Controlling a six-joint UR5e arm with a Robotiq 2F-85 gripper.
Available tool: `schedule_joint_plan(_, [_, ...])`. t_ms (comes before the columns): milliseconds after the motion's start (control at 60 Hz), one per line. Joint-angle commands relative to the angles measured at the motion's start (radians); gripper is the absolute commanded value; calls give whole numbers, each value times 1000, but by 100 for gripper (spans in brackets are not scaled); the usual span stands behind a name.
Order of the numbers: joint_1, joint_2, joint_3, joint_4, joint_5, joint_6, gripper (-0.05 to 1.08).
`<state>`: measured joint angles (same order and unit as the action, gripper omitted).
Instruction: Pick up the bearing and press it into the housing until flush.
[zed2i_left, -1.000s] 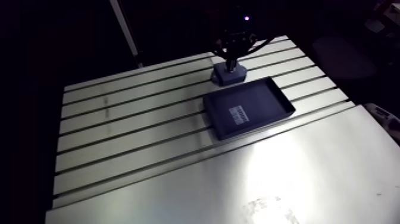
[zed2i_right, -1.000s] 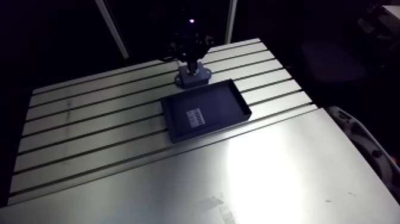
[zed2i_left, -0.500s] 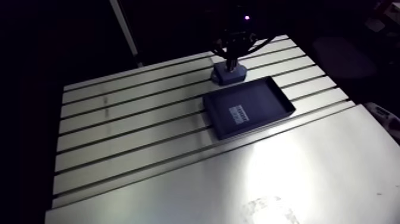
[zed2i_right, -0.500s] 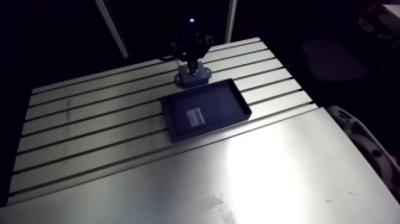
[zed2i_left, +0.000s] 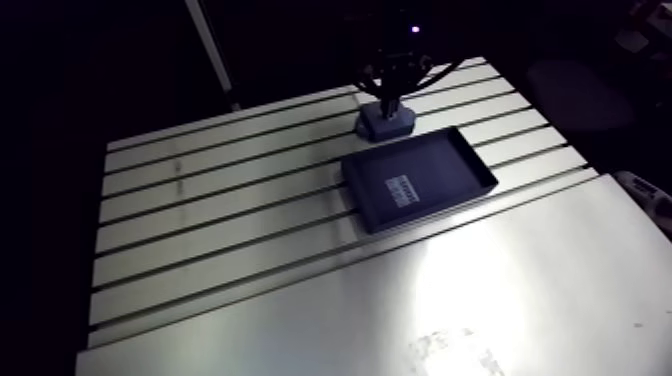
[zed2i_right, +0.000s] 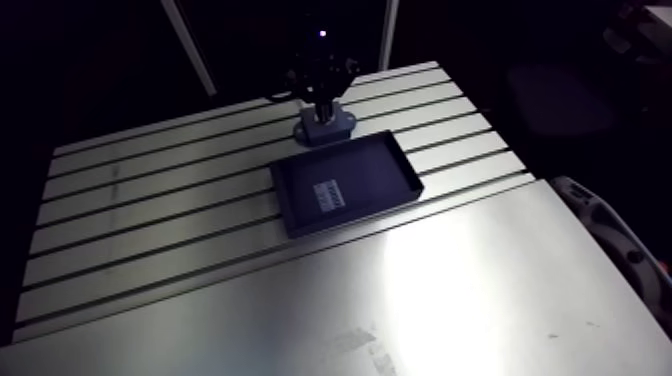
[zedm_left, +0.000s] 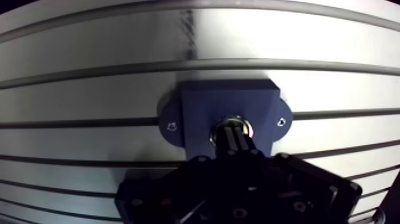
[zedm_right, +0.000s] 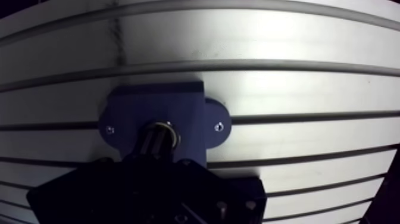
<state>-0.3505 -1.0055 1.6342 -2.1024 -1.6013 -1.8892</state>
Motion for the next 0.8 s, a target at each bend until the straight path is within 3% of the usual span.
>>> schedule_joint_plan(17, [-1,5,-3,0,-1,0,108])
schedule_joint_plan(417, [2,-12,-24,12,3,-1,108])
schedule_joint_plan(700, [2,-63,-52,87,-3,-1,107])
schedule_joint_plan(733, [2,-68,-53,100,-6,-1,104])
schedule_joint_plan(750, [2,-73,-57,118,-11,2,84])
schedule_joint_plan(767, [2,-73,-57,118,-11,2,84])
schedule_joint_plan(783, [2,-76,-63,145,-14,3,46])
schedule_joint_plan(800, [2,-76,-63,145,-14,3,46])
